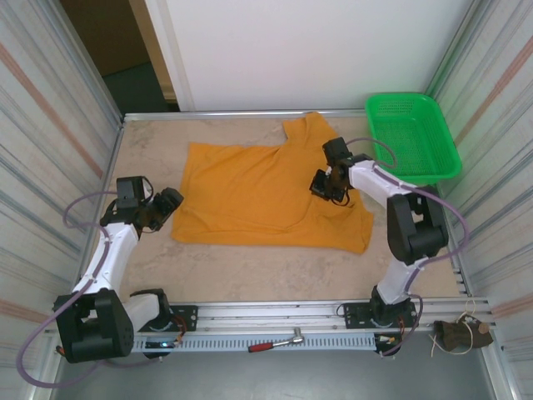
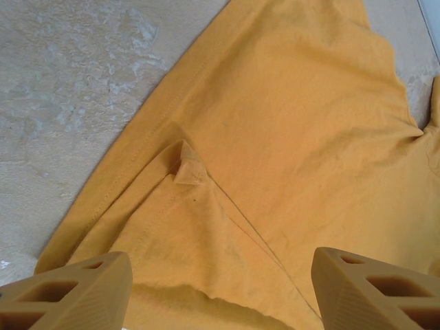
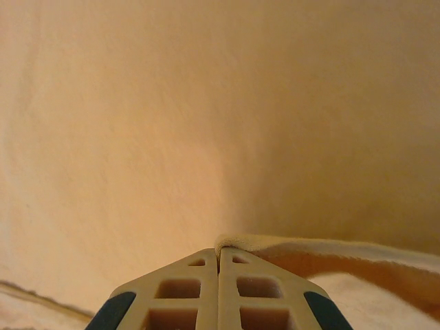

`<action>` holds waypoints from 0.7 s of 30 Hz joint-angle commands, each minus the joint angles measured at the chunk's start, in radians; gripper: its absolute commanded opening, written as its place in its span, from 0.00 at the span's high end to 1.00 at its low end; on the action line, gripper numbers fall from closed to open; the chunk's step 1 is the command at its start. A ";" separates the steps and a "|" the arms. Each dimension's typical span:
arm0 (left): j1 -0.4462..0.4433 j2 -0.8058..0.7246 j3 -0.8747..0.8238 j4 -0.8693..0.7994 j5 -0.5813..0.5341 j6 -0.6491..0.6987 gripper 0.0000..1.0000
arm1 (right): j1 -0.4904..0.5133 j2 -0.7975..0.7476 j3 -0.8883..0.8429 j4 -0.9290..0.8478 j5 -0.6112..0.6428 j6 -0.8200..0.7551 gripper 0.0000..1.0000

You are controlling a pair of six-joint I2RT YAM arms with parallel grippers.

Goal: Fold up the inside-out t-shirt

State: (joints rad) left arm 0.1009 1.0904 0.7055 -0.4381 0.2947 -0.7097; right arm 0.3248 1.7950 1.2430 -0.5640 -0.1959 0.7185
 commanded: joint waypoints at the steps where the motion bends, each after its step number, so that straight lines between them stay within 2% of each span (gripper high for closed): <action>1: -0.007 -0.009 0.007 -0.004 0.003 0.024 0.30 | 0.001 0.035 0.071 0.006 -0.026 -0.032 1.00; 2: -0.007 -0.009 0.005 -0.005 0.001 0.023 0.30 | 0.002 0.046 0.082 0.008 -0.028 -0.037 1.00; 4: -0.010 -0.009 0.002 -0.001 -0.002 0.021 0.30 | 0.001 0.055 0.093 0.031 -0.031 -0.052 0.74; 7: -0.015 0.004 0.003 -0.001 -0.005 0.023 0.30 | -0.011 0.024 0.094 0.042 -0.001 -0.078 0.61; 11: -0.017 0.024 0.011 0.008 -0.016 0.031 0.30 | -0.059 -0.068 0.052 -0.010 0.056 -0.104 0.55; 15: -0.017 0.079 0.035 0.025 -0.019 0.057 0.30 | -0.148 -0.175 -0.076 -0.049 0.107 -0.132 0.46; 21: -0.015 0.192 0.078 0.044 -0.020 0.104 0.30 | -0.321 -0.205 -0.214 -0.023 0.066 -0.185 0.49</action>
State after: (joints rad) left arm 0.0895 1.2552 0.7464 -0.4133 0.2859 -0.6537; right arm 0.0414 1.5852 1.0626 -0.5621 -0.1280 0.5877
